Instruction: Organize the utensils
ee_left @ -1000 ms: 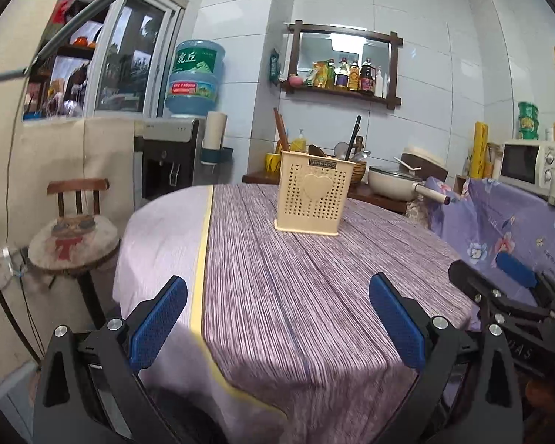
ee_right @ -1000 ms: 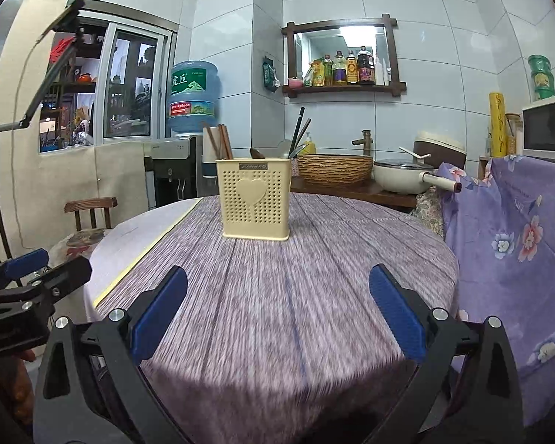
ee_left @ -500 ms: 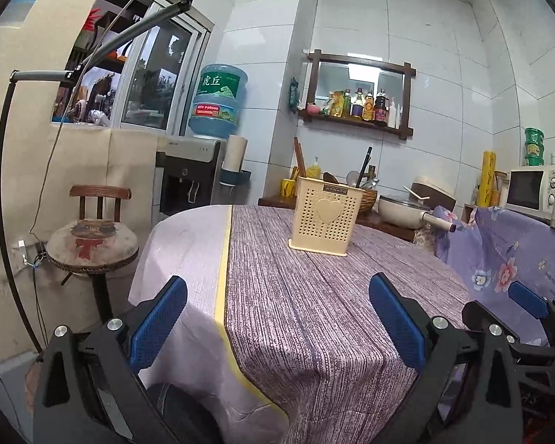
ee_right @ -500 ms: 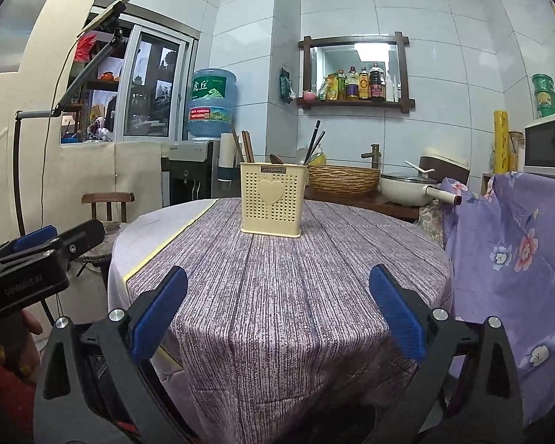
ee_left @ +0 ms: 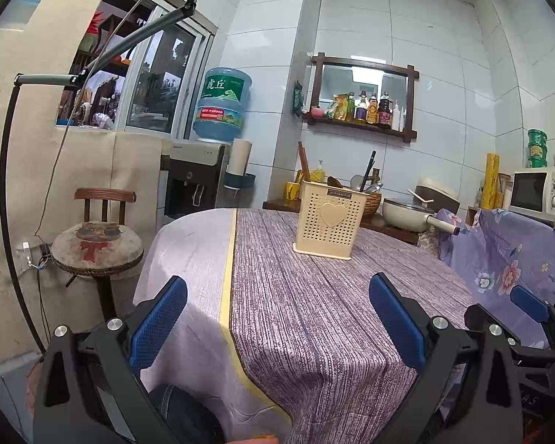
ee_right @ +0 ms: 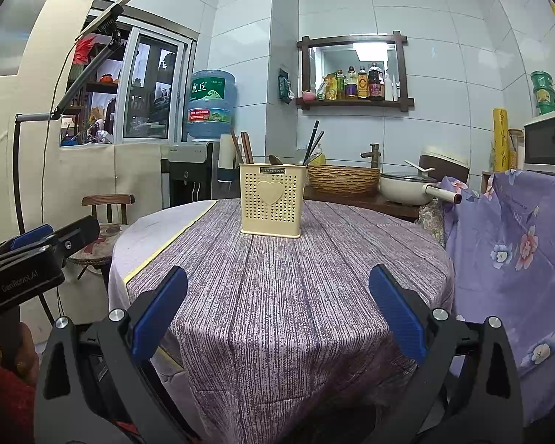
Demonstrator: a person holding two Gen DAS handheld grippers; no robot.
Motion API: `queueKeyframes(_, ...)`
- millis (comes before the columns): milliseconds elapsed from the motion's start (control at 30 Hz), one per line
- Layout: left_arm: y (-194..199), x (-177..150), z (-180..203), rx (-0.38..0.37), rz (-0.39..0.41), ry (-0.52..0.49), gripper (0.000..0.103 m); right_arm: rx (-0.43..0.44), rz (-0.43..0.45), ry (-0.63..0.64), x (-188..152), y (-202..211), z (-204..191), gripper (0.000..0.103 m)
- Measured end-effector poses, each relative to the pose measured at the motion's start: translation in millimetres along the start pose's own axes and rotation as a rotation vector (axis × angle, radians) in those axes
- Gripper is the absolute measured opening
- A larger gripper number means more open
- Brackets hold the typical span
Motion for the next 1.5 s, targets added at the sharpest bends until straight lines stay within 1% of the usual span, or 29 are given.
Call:
queueKeyframes(467, 0.5, 1.0, 0.6, -0.013, -0.001, -0.007, 0.098, -0.001, 0.001, -0.001, 0.0, 0.1, 0.8, 0.097)
queueKeyframes(1500, 0.6, 1.2, 0.1, -0.012, -0.003, -0.006, 0.098, 0.004, -0.007, -0.004, -0.4, -0.6, -0.3, 0.097)
Point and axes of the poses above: each gripper's, at about its wrist camera, not at the fingertips, and y roughly against the way its jaws point, z to its right, x to its top, the point moved 2 cm from there along -y, roughly the way its jaws point, and after that the axes turned 4 degrees about -z, right-handed, at the moved point
